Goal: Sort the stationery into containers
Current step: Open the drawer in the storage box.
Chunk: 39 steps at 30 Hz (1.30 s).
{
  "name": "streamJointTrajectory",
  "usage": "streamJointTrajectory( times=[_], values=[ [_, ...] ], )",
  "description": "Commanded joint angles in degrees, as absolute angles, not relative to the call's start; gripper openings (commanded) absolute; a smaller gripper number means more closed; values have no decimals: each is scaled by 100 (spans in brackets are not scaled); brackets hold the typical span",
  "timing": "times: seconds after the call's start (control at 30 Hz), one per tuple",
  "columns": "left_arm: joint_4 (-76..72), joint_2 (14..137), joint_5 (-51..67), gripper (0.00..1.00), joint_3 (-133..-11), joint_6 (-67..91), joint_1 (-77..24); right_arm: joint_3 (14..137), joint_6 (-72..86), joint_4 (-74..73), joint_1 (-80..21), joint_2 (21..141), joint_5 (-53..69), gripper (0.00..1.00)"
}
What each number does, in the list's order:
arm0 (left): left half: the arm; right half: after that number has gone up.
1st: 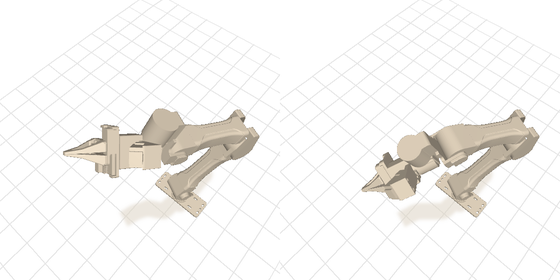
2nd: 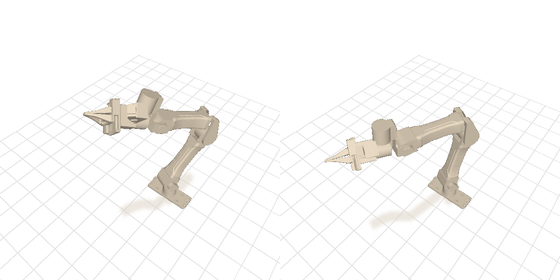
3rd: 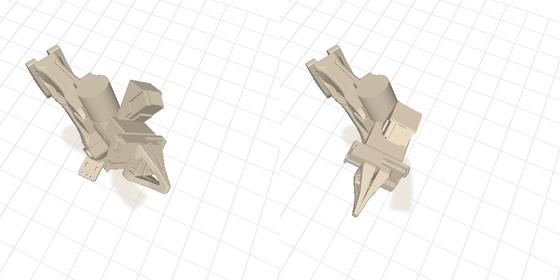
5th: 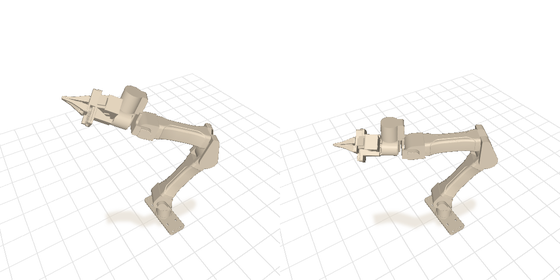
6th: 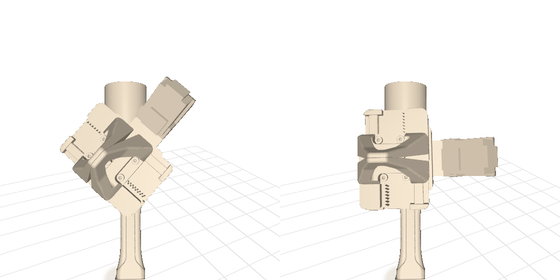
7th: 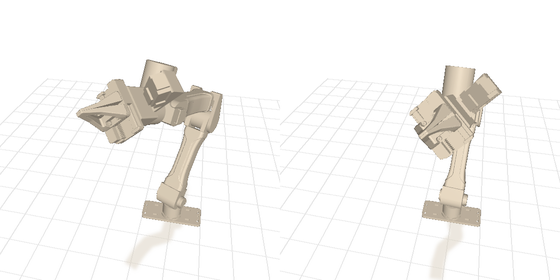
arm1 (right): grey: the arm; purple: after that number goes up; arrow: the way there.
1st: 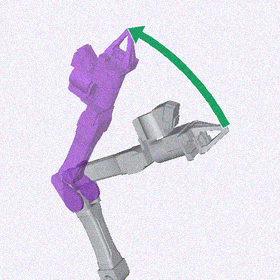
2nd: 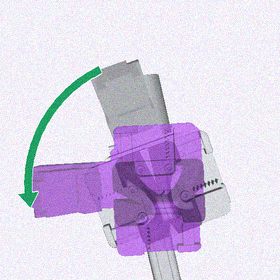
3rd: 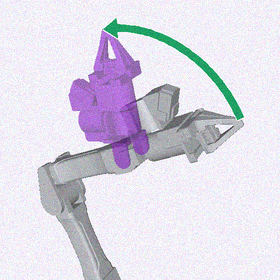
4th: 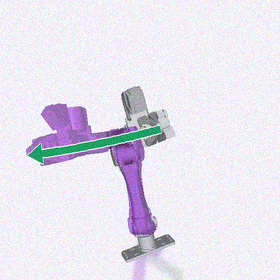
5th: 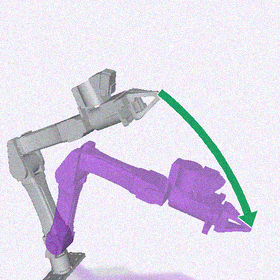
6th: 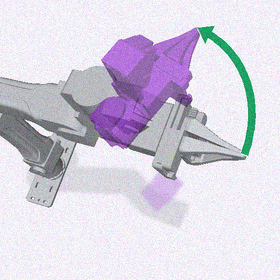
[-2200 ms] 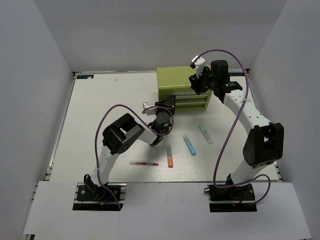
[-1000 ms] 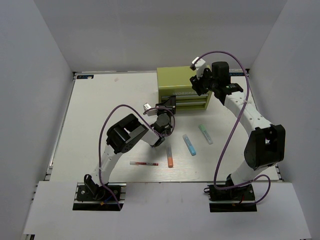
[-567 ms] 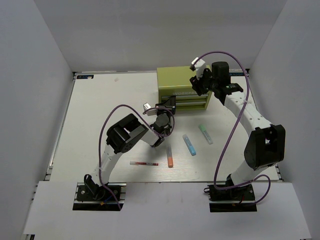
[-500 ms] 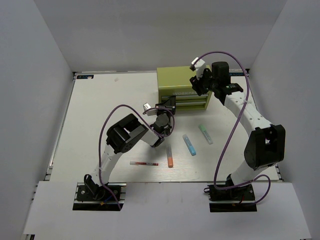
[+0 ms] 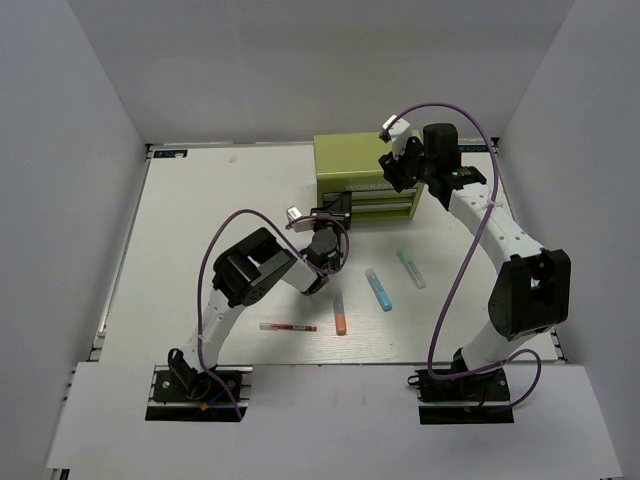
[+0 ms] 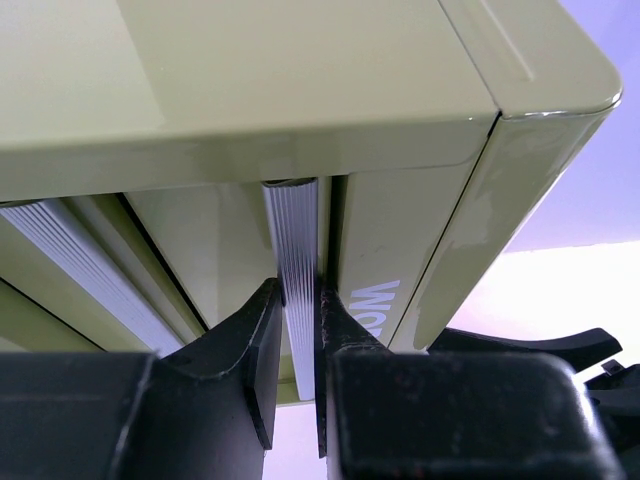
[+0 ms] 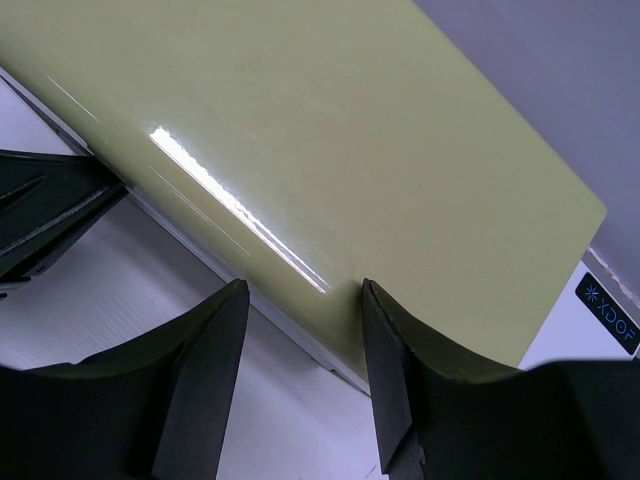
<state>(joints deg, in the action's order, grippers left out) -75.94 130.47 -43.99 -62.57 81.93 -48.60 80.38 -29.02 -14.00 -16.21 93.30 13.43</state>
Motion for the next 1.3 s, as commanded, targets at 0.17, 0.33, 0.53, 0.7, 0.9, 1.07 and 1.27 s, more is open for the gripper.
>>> streamJointTrajectory(
  times=[0.17, 0.33, 0.53, 0.7, 0.9, 1.07, 1.27],
  values=[
    [-7111, 12990, -4298, 0, -5960, 8024, -5106, 8068, -2856, -1995, -1617, 9404, 1274, 55],
    [-7110, 12938, -4246, 0, -5897, 8024, -5159, 8103, -2865, -2021, -1626, 9466, 1187, 55],
    [-7058, 12806, -4245, 0, -5722, 8024, -5212, 8174, -2856, -2065, -1617, 9519, 1143, 55],
    [-7058, 12691, -4298, 0, -5546, 8024, -5265, 8227, -2830, -2092, -1626, 9597, 1090, 55],
    [-7163, 12463, -4298, 0, -5282, 8024, -5370, 8244, -2813, -2127, -1643, 9598, 1072, 55],
    [-7163, 12349, -4192, 0, -5168, 8024, -5484, 8218, -2795, -2136, -1626, 9563, 1037, 55],
    [-7163, 12244, -4078, 0, -5115, 7972, -5651, 8183, -2777, -2127, -1626, 9554, 1028, 56]
  ],
)
